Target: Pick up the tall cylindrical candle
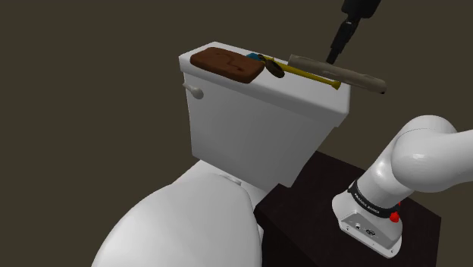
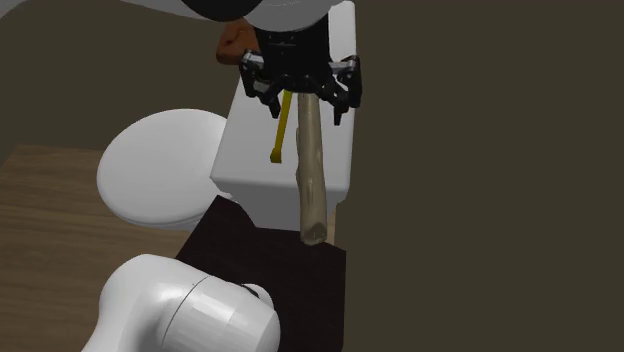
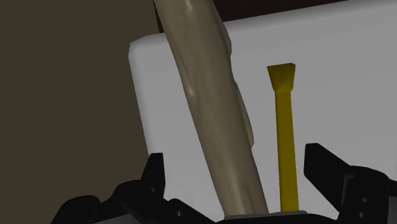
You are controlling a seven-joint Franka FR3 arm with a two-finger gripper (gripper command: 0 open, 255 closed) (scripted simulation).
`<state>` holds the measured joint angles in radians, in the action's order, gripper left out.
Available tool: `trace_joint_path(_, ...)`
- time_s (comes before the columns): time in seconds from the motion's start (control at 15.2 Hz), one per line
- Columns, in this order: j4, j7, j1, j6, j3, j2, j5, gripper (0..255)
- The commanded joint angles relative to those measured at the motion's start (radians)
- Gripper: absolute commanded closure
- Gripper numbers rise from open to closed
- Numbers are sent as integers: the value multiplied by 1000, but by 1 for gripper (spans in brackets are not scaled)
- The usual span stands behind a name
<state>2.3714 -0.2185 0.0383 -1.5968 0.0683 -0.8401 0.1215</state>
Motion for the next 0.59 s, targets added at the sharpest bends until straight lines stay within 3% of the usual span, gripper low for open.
trace_joint_path(0.0,27,-7,0,-25,2,-9,9,0)
trace_joint_path(0.4,98,-2,-1,-80,6,-25,13,0)
trace_joint_path(0.46,98,-2,-1,-82,6,-23,13,255)
trace_joint_path(0.53,97,-2,-1,-82,6,-22,13,255)
